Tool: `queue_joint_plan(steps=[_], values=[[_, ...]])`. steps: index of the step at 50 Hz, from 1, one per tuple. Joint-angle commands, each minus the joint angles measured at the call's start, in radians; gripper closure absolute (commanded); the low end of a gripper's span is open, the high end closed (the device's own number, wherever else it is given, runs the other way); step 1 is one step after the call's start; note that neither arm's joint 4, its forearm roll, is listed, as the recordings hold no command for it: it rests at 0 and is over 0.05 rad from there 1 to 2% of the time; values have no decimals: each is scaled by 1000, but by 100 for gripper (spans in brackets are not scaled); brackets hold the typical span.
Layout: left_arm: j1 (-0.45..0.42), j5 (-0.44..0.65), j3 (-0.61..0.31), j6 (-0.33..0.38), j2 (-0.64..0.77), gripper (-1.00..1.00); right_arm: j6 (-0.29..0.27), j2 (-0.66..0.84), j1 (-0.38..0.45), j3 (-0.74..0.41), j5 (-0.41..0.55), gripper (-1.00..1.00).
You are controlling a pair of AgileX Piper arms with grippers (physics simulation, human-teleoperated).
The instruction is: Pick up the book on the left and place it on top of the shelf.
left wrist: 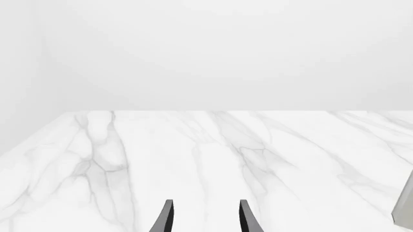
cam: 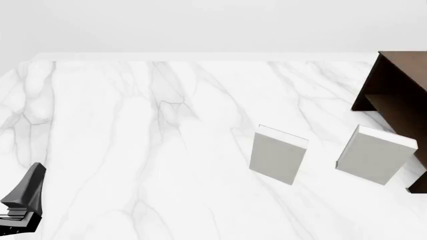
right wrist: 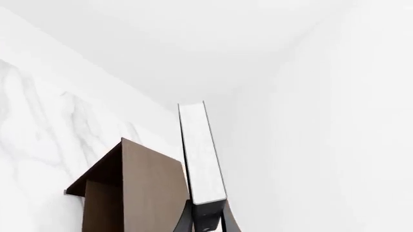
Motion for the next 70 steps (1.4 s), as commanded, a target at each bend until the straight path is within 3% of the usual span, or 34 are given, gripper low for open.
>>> queue_joint_plan(steps=[1, 55, 70], values=[[0, 0, 0, 0, 0, -100, -15, 18, -33, -14, -31, 100], [0, 0, 0, 0, 0, -100, -80, 150, -133, -106, -69, 100], [0, 0, 0, 0, 0, -100, -93, 210, -169, -111, -118, 100]])
